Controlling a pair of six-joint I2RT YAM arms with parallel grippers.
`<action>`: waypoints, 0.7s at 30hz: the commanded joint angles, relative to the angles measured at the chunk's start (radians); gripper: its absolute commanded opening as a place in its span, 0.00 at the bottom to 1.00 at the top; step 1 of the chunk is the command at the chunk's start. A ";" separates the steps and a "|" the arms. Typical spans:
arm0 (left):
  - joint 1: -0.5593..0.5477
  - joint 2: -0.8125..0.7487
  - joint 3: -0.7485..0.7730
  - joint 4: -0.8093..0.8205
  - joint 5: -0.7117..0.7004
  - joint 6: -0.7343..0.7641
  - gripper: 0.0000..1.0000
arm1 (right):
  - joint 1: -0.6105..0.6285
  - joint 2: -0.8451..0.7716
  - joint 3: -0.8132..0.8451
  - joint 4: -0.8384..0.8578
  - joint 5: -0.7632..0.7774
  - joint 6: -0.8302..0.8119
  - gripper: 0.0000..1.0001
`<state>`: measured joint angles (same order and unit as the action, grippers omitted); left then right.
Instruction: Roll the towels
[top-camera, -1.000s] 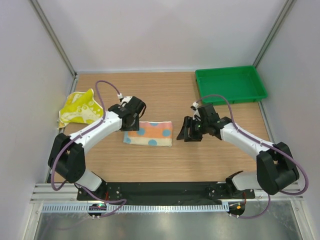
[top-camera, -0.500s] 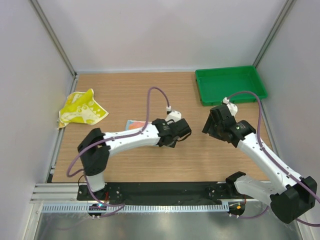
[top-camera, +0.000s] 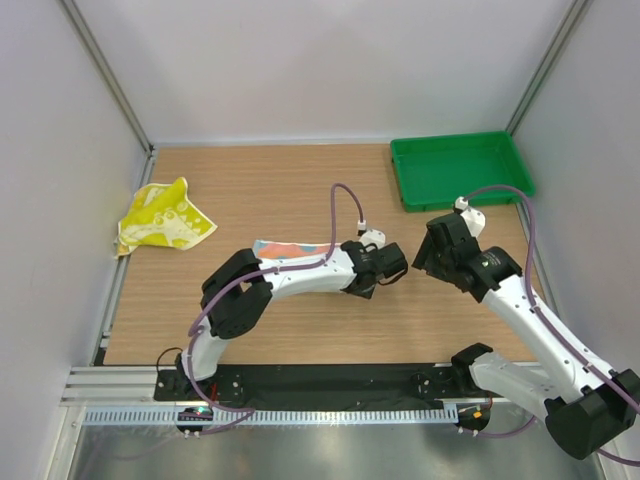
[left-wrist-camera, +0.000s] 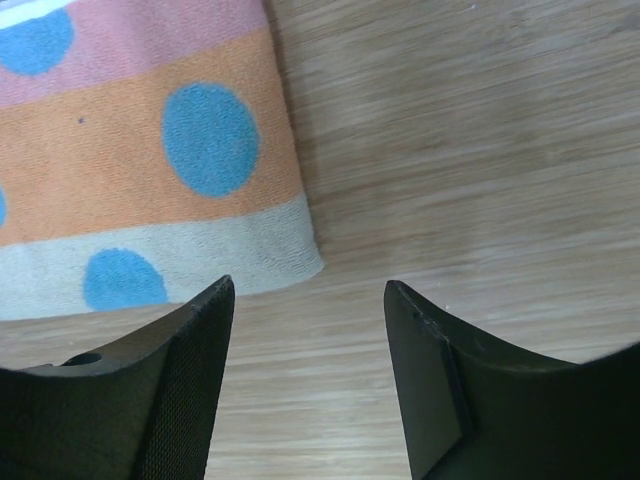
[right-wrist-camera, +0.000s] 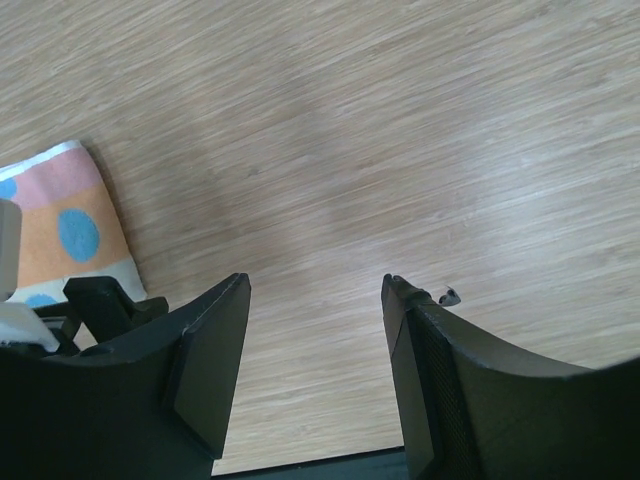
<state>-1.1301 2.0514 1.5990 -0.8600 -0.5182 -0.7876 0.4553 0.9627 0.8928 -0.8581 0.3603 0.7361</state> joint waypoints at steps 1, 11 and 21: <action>0.003 0.042 0.052 0.010 -0.014 -0.033 0.60 | 0.000 0.004 0.015 0.002 0.042 -0.029 0.62; 0.003 0.099 0.044 0.019 -0.065 -0.055 0.49 | -0.001 0.025 0.000 0.014 0.028 -0.058 0.61; 0.010 0.076 -0.081 0.149 -0.054 -0.019 0.21 | -0.001 0.053 0.000 0.044 -0.023 -0.063 0.60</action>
<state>-1.1271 2.1410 1.5879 -0.8009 -0.5667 -0.8036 0.4553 1.0027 0.8917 -0.8539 0.3569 0.6830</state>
